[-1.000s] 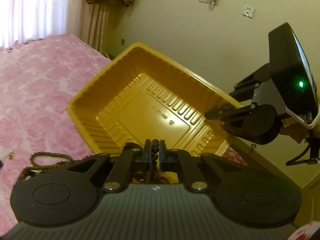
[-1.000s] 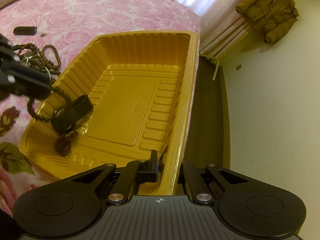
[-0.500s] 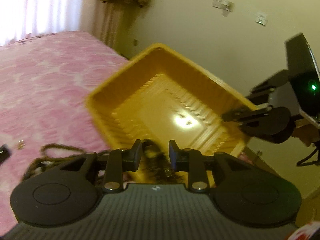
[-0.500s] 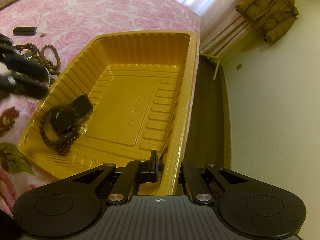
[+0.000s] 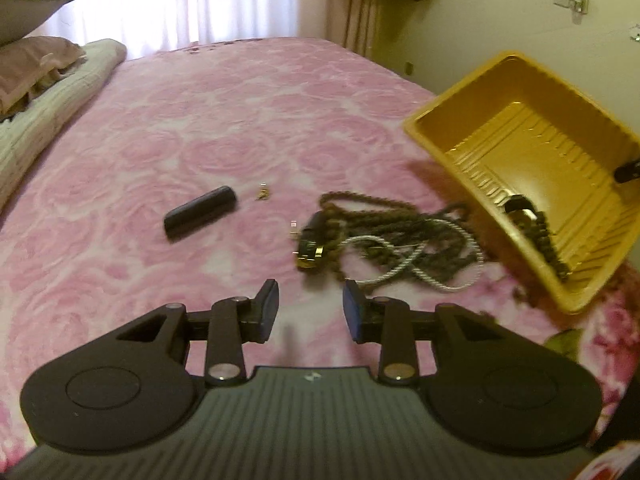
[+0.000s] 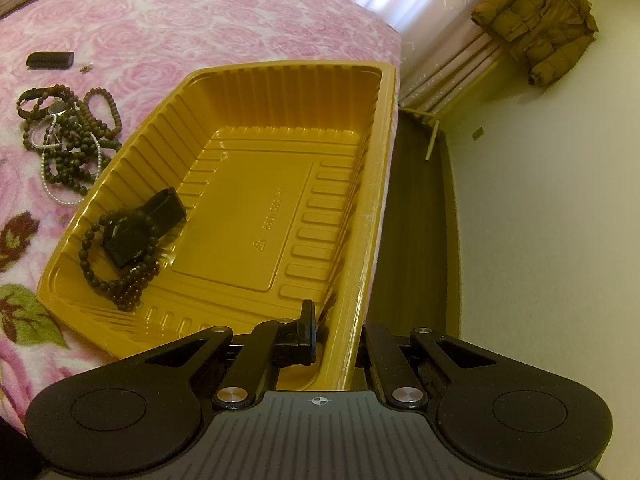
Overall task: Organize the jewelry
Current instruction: 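Grasp the black-strap watch on the bed with the left gripper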
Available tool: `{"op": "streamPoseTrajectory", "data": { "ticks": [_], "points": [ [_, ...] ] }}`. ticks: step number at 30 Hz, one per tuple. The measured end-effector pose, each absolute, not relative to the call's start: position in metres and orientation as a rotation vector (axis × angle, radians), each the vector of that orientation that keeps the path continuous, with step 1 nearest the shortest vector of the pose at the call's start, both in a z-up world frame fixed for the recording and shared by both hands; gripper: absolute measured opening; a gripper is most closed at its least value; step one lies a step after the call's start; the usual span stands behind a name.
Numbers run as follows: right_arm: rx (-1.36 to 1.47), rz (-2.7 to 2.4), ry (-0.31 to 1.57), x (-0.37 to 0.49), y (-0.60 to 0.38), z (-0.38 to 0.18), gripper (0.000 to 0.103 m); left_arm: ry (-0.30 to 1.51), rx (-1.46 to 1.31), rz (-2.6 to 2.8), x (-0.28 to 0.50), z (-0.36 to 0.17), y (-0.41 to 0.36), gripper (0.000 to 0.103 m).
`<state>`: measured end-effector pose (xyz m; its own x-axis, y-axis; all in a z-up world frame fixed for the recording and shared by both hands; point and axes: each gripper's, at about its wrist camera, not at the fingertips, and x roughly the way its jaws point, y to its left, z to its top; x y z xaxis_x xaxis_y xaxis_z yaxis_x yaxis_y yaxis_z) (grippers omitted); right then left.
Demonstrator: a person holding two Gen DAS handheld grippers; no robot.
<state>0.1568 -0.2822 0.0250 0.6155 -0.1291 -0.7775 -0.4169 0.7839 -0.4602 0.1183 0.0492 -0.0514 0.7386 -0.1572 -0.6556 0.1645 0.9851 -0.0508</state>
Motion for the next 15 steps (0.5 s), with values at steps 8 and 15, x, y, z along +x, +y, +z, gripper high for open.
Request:
{"op": "streamPoseTrajectory", "data": {
  "ticks": [8, 15],
  "points": [
    [-0.675, 0.179, 0.91, 0.157, -0.284, 0.025, 0.004, 0.707, 0.095, -0.191, 0.143, -0.06, 0.037, 0.029],
    [-0.678, 0.176, 0.913, 0.157, -0.282, 0.023, 0.004, 0.715, 0.138, -0.192, 0.159, -0.066, 0.034, 0.015]
  ]
}}
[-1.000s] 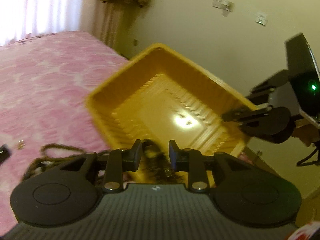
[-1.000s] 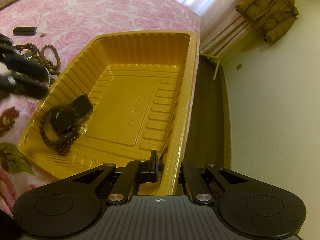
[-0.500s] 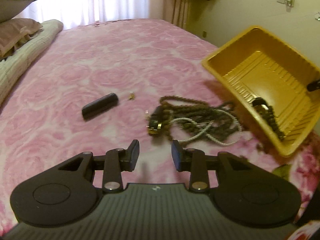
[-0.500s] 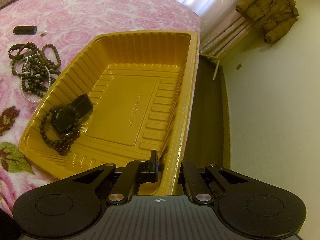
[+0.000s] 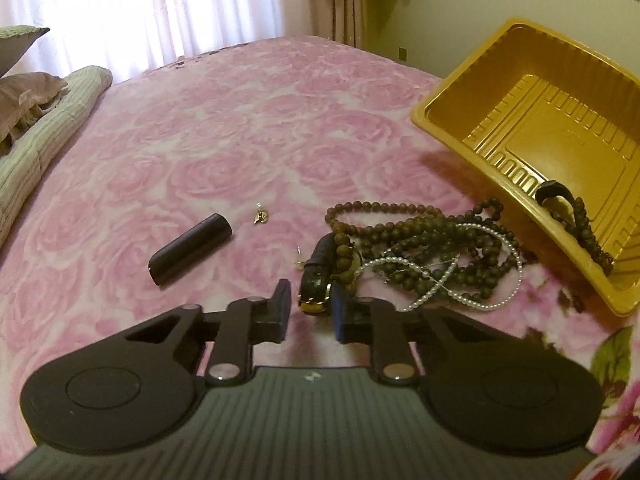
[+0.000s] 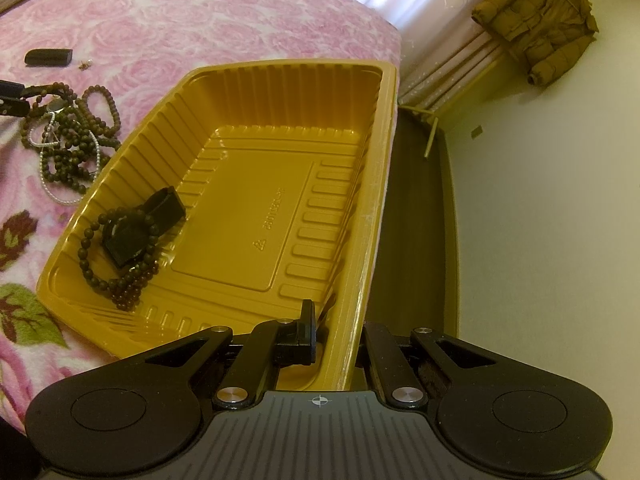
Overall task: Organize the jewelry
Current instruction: 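Grasp the black-strap watch on the bed with the left gripper, then carry the watch over the held tray and open the left gripper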
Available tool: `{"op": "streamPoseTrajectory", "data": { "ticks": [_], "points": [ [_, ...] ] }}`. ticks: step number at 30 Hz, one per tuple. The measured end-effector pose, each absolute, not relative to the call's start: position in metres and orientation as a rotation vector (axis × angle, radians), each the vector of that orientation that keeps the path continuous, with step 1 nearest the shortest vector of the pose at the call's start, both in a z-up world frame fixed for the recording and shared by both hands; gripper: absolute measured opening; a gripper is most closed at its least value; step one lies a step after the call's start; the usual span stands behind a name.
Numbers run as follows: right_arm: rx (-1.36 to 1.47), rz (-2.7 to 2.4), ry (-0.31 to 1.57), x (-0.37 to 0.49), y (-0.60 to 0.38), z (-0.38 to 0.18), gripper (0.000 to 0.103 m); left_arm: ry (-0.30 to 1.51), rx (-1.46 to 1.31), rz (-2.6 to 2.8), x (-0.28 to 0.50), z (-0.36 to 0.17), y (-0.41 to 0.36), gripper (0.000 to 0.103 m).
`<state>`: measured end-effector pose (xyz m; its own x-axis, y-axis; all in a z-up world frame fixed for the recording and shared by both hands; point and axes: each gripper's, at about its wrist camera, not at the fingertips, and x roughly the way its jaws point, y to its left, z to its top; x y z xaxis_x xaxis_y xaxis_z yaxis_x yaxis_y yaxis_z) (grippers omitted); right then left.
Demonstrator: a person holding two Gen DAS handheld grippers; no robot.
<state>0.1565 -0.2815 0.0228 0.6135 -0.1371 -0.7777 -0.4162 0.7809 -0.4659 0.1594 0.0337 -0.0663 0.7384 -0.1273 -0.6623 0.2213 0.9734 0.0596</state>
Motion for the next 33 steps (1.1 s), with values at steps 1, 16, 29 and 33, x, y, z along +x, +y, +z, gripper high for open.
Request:
{"op": "streamPoseTrajectory", "data": {
  "ticks": [1, 16, 29, 33],
  "points": [
    [-0.678, 0.175, 0.913, 0.157, -0.281, 0.023, 0.005, 0.714, 0.136, -0.194, 0.159, -0.066, 0.035, 0.015],
    [-0.684, 0.174, 0.912, 0.157, -0.283, 0.023, 0.004, 0.655, 0.096, -0.182, 0.131, -0.022, 0.059, 0.014],
    [-0.69, 0.175, 0.911, 0.157, -0.281, 0.023, 0.004, 0.597, 0.053, -0.357, 0.127, 0.016, 0.008, 0.014],
    [-0.69, 0.175, 0.914, 0.157, -0.28, 0.023, 0.004, 0.585, 0.052, -0.446, 0.127, 0.023, -0.024, 0.014]
  ]
}}
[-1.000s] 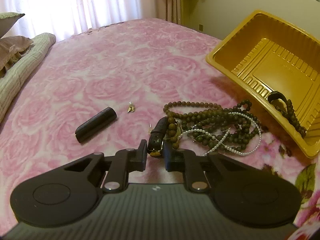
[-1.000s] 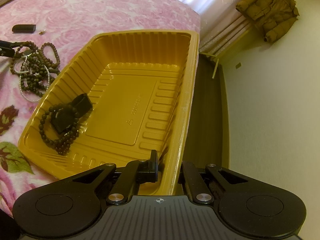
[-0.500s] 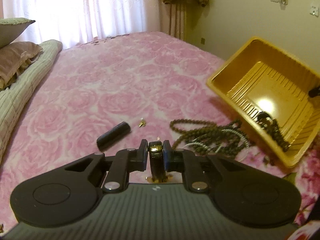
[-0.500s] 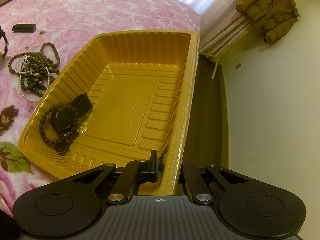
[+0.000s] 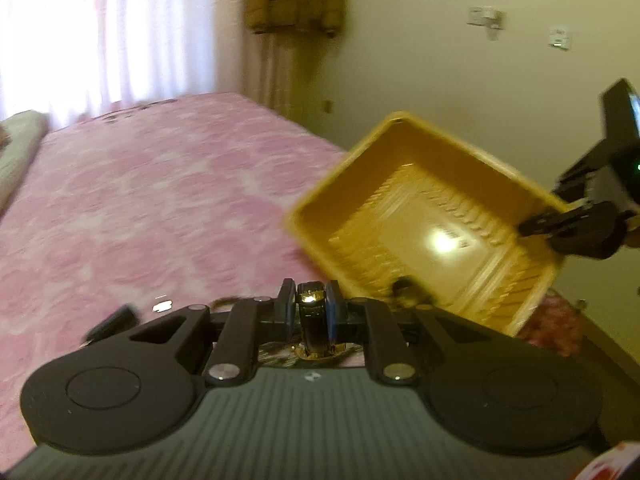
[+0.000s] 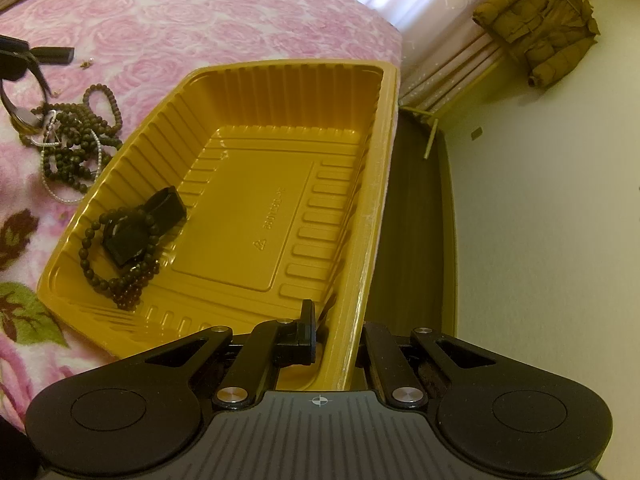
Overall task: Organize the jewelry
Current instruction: 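Carry the watch over the held tray and open the left gripper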
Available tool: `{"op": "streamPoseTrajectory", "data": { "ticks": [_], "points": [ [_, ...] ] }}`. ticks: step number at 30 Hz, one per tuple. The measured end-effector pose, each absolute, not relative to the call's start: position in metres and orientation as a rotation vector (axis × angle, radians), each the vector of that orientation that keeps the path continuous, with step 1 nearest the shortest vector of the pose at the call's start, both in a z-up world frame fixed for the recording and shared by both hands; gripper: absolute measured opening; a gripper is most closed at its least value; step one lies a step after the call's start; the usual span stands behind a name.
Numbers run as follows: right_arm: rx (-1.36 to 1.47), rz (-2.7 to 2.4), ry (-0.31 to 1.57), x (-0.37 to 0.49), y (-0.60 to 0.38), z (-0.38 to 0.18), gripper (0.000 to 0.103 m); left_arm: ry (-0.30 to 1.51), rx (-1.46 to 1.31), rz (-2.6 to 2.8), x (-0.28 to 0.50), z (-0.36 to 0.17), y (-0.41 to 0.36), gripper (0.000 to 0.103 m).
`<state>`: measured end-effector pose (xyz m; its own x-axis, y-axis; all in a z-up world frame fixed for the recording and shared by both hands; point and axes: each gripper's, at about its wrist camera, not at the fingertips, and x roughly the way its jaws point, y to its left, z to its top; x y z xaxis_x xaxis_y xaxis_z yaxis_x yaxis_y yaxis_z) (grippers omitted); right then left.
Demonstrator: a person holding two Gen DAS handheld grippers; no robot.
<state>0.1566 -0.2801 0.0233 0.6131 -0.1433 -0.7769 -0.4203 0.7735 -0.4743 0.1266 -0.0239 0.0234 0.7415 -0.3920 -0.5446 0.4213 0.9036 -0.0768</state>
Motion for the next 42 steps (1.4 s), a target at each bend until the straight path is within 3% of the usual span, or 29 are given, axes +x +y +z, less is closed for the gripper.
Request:
{"op": "streamPoseTrajectory", "data": {
  "ticks": [18, 34, 38, 42],
  "points": [
    [-0.688, 0.177, 0.916, 0.156, -0.278, 0.024, 0.005, 0.614, 0.091, -0.658, 0.138, 0.02, -0.123, 0.014],
    [-0.687, 0.178, 0.917, 0.157, -0.278, 0.025, 0.005, 0.695, 0.099, -0.668, 0.15, -0.006, -0.135, 0.014],
    [-0.687, 0.178, 0.917, 0.157, -0.278, 0.025, 0.005, 0.686, 0.055, -0.673, 0.152, -0.001, -0.126, 0.023],
    [-0.689, 0.179, 0.915, 0.157, -0.278, 0.025, 0.005, 0.659, 0.013, -0.616, 0.155, 0.008, -0.1, 0.023]
  ]
}}
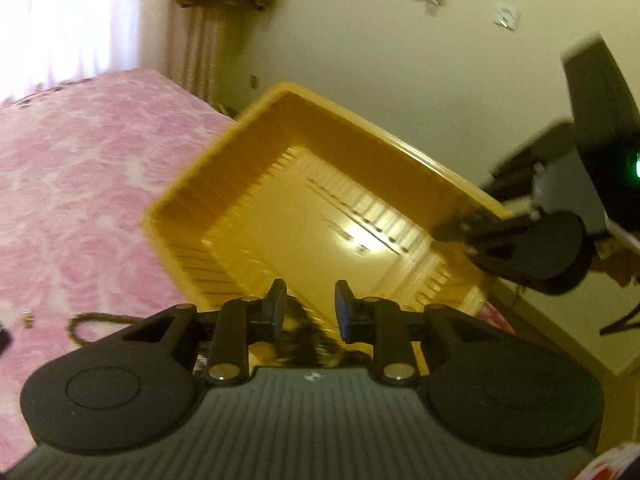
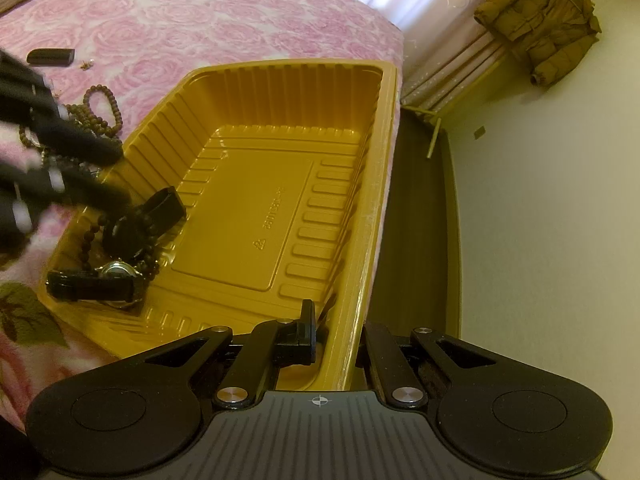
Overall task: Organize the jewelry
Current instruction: 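Carry the watch over the held tray and open the left gripper, then grasp the long brown bead necklace with the left gripper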
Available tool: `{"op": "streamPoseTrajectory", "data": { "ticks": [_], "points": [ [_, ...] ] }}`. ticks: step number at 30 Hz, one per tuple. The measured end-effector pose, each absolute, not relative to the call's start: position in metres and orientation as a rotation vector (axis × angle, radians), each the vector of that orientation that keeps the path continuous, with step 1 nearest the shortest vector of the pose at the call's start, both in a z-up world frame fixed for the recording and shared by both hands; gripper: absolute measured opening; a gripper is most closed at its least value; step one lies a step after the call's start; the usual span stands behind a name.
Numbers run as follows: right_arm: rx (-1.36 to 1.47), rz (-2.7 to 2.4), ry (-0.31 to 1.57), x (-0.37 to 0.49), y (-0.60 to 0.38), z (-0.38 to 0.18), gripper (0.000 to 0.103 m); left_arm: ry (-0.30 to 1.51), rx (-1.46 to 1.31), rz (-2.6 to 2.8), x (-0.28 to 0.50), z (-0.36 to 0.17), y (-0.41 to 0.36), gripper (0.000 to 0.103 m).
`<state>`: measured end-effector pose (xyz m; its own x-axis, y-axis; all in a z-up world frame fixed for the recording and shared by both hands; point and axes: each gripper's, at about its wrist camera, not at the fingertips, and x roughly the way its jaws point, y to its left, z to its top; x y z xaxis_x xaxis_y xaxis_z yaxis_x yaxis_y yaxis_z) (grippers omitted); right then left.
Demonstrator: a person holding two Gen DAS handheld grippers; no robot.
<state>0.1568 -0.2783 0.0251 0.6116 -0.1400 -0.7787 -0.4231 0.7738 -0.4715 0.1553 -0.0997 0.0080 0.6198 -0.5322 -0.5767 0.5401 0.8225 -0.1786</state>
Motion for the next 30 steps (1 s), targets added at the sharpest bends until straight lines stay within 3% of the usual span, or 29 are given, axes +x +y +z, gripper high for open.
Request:
{"op": "streamPoseTrajectory", "data": {
  "ticks": [8, 17, 30],
  "points": [
    [-0.69, 0.179, 0.916, 0.157, -0.278, 0.025, 0.005, 0.64, -0.045, -0.404, 0.155, 0.007, -0.016, 0.03],
    [-0.685, 0.178, 0.919, 0.156, -0.278, 0.025, 0.004, 0.716, -0.047, -0.168, 0.14, -0.039, 0.063, 0.032],
    [-0.685, 0.177, 0.926, 0.156, -0.278, 0.022, 0.005, 0.736, -0.046, -0.196, 0.141, -0.073, 0.054, 0.032]
  ]
}}
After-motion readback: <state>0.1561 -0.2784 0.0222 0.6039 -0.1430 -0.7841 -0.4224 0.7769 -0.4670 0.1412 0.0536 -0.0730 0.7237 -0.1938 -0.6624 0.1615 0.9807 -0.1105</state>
